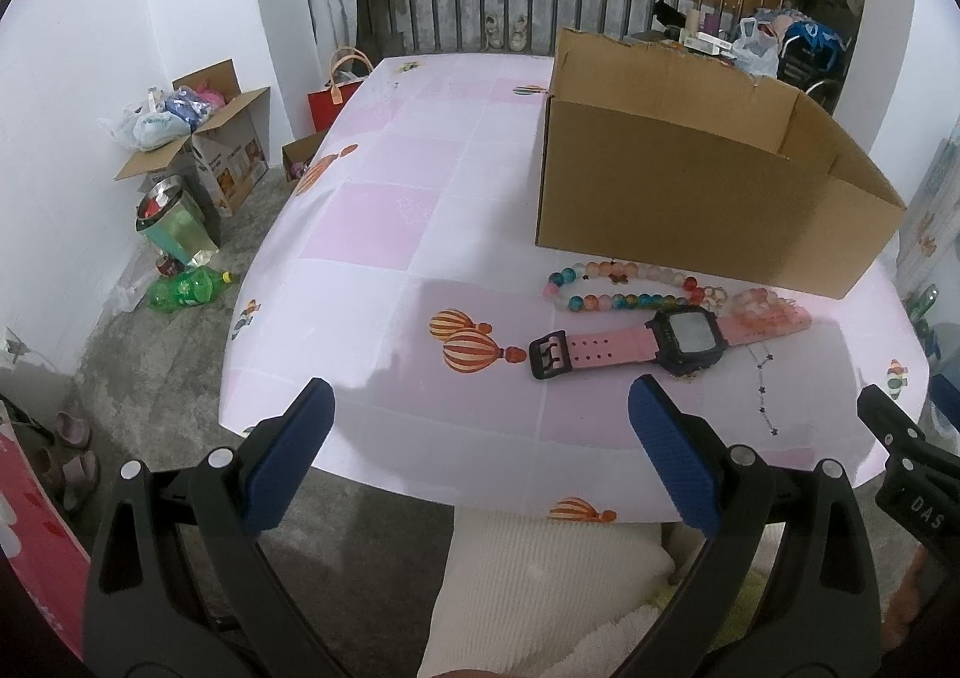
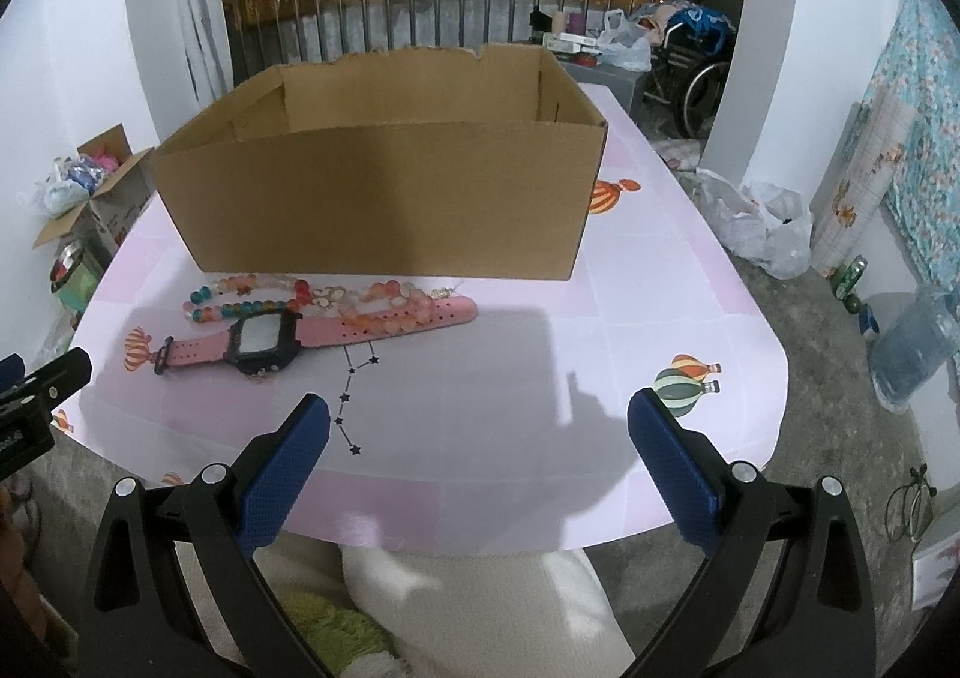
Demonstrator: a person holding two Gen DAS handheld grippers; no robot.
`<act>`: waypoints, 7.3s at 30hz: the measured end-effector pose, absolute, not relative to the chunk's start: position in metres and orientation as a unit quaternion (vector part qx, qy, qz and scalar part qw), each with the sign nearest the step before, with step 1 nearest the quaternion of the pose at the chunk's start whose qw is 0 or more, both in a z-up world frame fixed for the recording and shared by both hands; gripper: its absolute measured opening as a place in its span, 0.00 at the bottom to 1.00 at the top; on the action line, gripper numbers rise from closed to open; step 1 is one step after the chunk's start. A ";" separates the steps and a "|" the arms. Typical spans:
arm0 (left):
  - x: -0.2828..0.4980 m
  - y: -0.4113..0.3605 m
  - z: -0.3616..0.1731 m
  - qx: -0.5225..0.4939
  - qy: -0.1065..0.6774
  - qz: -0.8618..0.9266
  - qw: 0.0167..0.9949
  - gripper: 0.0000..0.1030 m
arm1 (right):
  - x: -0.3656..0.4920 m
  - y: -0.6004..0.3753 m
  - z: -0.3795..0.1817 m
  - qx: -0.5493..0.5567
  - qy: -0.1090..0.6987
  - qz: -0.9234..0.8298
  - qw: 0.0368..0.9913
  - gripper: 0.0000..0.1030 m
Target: Organize jewelry
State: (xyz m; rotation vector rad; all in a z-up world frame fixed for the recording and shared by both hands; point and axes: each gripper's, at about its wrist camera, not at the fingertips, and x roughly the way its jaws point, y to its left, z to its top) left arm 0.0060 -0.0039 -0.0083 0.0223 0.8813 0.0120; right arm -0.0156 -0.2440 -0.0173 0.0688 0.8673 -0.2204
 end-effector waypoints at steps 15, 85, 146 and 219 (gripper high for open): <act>0.036 -0.002 -0.030 -0.022 0.388 -0.093 0.917 0.92 | 0.021 -0.275 -0.042 0.078 0.416 -0.008 0.906 0.94; 0.064 -0.026 -0.065 0.004 0.451 -0.158 0.878 0.00 | 0.063 -0.248 -0.063 -0.012 0.457 0.139 0.879 0.05; 0.057 -0.011 -0.054 -0.010 0.457 -0.073 0.887 0.19 | 0.012 -0.267 -0.024 -0.030 0.377 0.110 0.919 0.03; 0.008 -0.053 -0.045 0.044 0.360 -0.231 0.903 0.40 | -0.010 -0.240 -0.066 0.122 0.610 0.261 0.738 0.39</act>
